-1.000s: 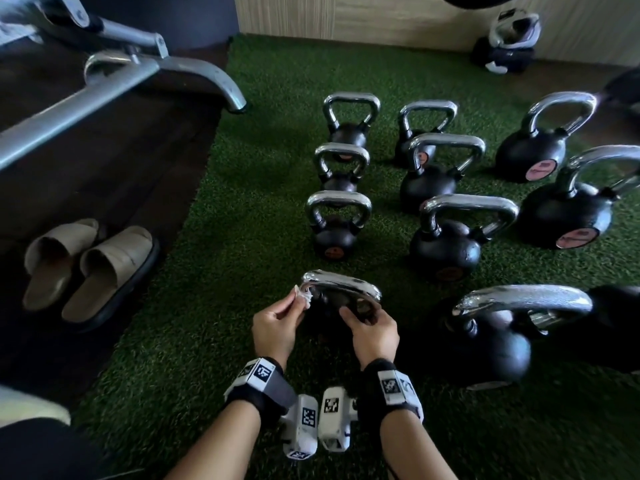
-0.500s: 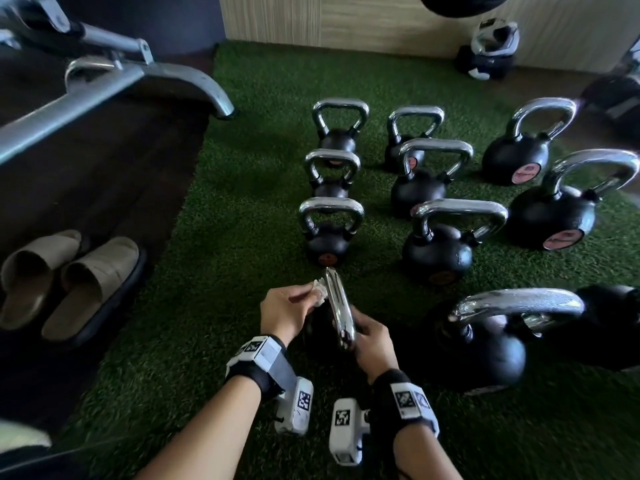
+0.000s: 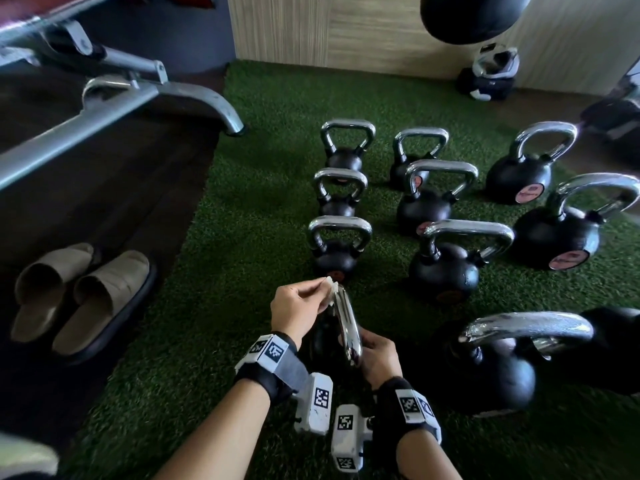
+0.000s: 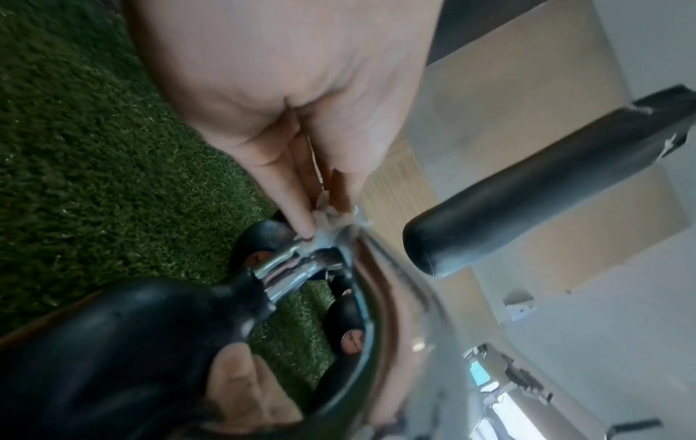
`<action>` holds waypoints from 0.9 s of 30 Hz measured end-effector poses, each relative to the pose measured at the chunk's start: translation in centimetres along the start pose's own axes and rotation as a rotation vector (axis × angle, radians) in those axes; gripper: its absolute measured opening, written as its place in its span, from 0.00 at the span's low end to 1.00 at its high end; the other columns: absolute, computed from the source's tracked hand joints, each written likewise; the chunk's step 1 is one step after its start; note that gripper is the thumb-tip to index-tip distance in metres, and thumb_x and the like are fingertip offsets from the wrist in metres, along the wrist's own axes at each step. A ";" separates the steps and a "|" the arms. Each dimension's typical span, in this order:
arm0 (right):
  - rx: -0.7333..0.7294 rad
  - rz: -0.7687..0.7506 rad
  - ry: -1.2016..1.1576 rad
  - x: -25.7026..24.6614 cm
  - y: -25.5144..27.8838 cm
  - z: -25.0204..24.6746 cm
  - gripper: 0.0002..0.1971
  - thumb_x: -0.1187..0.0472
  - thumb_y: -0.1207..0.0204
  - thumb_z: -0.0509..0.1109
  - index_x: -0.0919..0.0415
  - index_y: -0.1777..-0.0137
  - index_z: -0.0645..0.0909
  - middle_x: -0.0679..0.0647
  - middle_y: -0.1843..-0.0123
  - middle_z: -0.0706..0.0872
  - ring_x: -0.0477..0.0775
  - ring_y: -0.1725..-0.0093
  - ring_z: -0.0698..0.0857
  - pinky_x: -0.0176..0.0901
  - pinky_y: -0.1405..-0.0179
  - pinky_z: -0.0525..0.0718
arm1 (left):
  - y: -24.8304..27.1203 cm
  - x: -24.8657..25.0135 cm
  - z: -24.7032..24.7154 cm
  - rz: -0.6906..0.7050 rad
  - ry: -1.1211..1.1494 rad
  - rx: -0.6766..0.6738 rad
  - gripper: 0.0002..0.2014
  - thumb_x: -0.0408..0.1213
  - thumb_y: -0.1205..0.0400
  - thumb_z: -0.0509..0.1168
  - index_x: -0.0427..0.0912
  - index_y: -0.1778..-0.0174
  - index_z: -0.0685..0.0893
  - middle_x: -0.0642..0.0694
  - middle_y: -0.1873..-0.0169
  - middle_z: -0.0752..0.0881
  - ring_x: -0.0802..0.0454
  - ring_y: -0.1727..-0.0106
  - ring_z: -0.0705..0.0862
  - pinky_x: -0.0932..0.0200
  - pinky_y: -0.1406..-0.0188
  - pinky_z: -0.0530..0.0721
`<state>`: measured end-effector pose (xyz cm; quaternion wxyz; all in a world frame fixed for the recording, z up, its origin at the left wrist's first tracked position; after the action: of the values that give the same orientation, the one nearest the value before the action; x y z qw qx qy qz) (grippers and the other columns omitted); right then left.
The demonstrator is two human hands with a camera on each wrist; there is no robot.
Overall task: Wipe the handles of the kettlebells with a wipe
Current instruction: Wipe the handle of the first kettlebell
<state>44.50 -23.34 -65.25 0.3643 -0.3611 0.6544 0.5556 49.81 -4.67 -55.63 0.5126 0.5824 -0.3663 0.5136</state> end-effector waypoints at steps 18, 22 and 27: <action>0.000 -0.048 0.031 -0.5 -0.2 -0.2 0.34 0.40 0.49 0.85 0.47 0.39 0.92 0.54 0.52 0.96 0.56 0.50 0.95 0.59 0.42 0.93 | 6.4 -0.3 -0.2 0.049 -0.086 -0.203 0.03 0.32 0.22 0.81 0.43 0.55 0.96 0.45 0.57 0.96 0.45 0.53 0.96 0.37 0.43 0.93; -0.037 -0.089 0.024 -1.3 0.5 -0.6 0.22 0.50 0.37 0.86 0.53 0.41 0.93 0.54 0.55 0.96 0.53 0.53 0.95 0.52 0.47 0.93 | 8.0 -0.8 -0.2 0.138 -0.128 -0.236 0.06 0.36 0.23 0.82 0.45 0.52 0.96 0.48 0.55 0.96 0.48 0.50 0.95 0.40 0.42 0.92; -0.048 -0.090 0.004 -2.0 1.1 -0.8 0.15 0.63 0.31 0.86 0.57 0.45 0.94 0.54 0.58 0.96 0.48 0.59 0.92 0.47 0.52 0.89 | 8.7 -0.4 0.0 0.199 -0.259 -0.331 0.07 0.33 0.25 0.83 0.41 0.53 0.94 0.55 0.54 0.96 0.58 0.50 0.95 0.58 0.42 0.91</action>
<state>44.42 -23.91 -62.91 0.3789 -0.3998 0.6248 0.5534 41.41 -6.51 -54.05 0.4967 0.5126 -0.5640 0.4153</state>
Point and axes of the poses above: each hand's wrist, its own y-axis away from the middle knuckle, its own z-axis out of the palm, x = y × z, the point moved 8 cm from there along -y, towards the middle knuckle
